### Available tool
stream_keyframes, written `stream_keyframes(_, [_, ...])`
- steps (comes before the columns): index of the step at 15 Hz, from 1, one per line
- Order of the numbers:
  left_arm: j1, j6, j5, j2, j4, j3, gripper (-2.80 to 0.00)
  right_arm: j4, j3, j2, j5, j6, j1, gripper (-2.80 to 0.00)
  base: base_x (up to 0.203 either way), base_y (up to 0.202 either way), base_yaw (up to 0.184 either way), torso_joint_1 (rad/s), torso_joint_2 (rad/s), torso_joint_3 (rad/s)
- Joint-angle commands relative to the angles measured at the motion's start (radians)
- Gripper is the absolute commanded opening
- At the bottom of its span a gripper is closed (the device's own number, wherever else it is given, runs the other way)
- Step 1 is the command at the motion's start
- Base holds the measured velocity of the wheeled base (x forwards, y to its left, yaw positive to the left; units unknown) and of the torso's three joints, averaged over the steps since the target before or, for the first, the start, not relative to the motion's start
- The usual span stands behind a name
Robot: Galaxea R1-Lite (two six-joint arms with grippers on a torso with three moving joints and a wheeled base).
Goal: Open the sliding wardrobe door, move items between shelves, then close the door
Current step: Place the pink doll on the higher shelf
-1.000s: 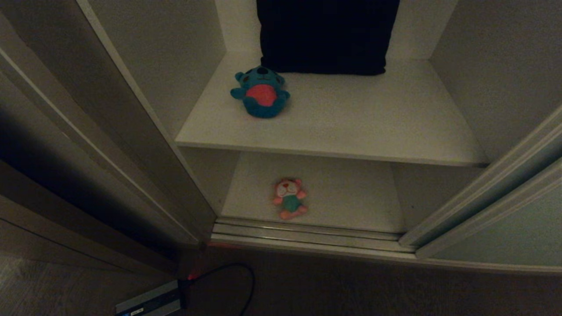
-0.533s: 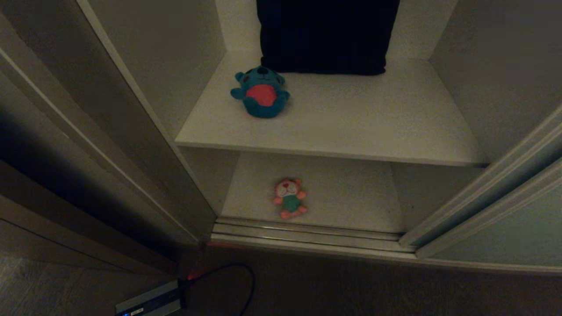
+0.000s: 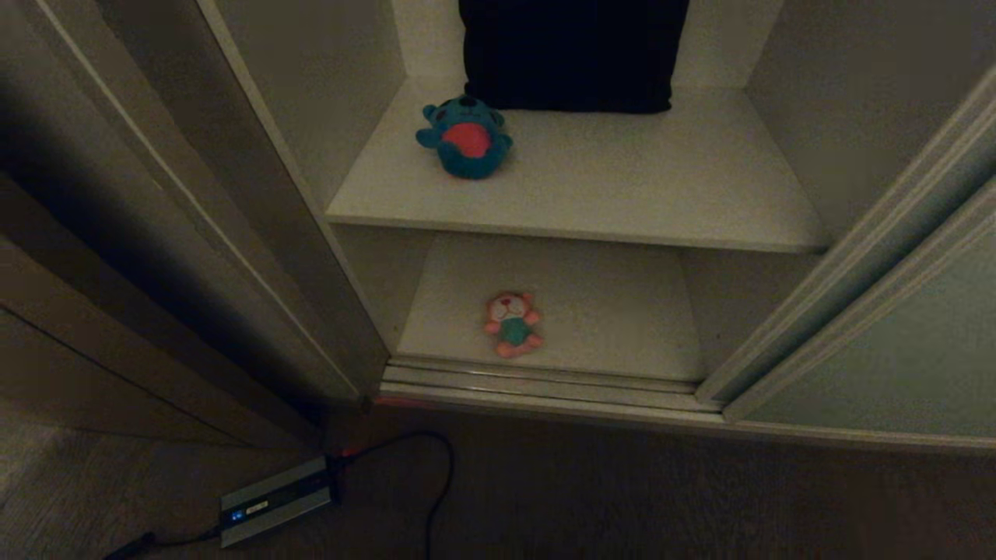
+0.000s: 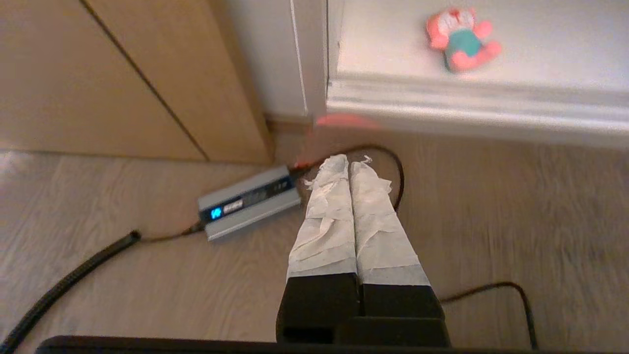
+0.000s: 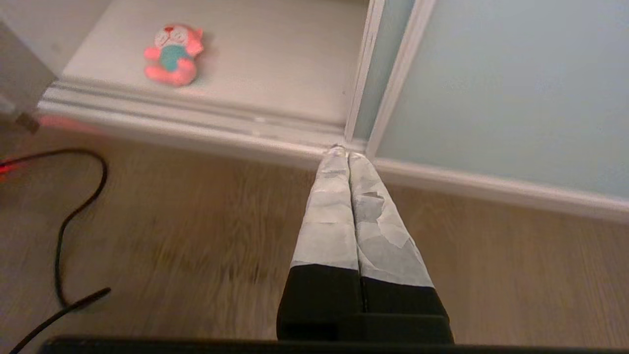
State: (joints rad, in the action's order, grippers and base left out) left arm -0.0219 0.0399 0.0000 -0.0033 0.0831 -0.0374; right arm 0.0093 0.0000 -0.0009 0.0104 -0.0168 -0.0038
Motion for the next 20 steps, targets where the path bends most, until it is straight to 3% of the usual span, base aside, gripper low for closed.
stream_keyframes(1, [-0.001,0.026,-0.003,0.002,-0.001,0.004,-2.80,0.000,0.003,0.000,0.000,0.000,-0.001,-2.80,-0.187,0.000,-0.004,0.000,0.00,0.000])
stream_keyframes(11, [0.000,0.016,-0.003,0.002,-0.009,0.005,-2.80,0.000,0.003,-0.001,0.000,0.000,0.000,-2.80,-0.012,0.000,0.000,0.000,0.00,0.000])
stream_keyframes(20, [0.000,-0.003,0.000,0.002,-0.009,0.005,-2.80,0.000,0.003,-0.001,0.000,0.000,0.000,-2.80,0.000,0.000,0.000,0.002,0.00,-0.172])
